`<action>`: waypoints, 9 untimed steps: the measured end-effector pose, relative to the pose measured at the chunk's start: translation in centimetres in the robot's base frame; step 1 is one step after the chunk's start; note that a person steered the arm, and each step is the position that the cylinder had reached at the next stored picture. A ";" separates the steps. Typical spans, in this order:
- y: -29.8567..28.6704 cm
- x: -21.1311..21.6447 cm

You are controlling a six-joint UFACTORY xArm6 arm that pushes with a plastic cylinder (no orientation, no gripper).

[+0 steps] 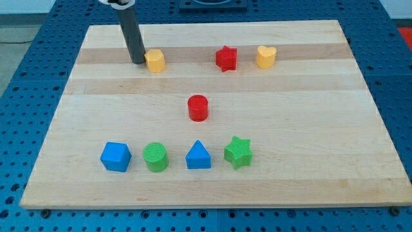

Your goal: Move the yellow hexagon to the left of the red star

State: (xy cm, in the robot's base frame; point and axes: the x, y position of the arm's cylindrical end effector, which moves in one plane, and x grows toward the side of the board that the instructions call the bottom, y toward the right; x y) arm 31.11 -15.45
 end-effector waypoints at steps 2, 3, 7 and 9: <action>-0.1 2.5; -0.1 2.6; 4.6 1.1; 4.6 -1.0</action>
State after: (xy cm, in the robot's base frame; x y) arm 30.11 -10.80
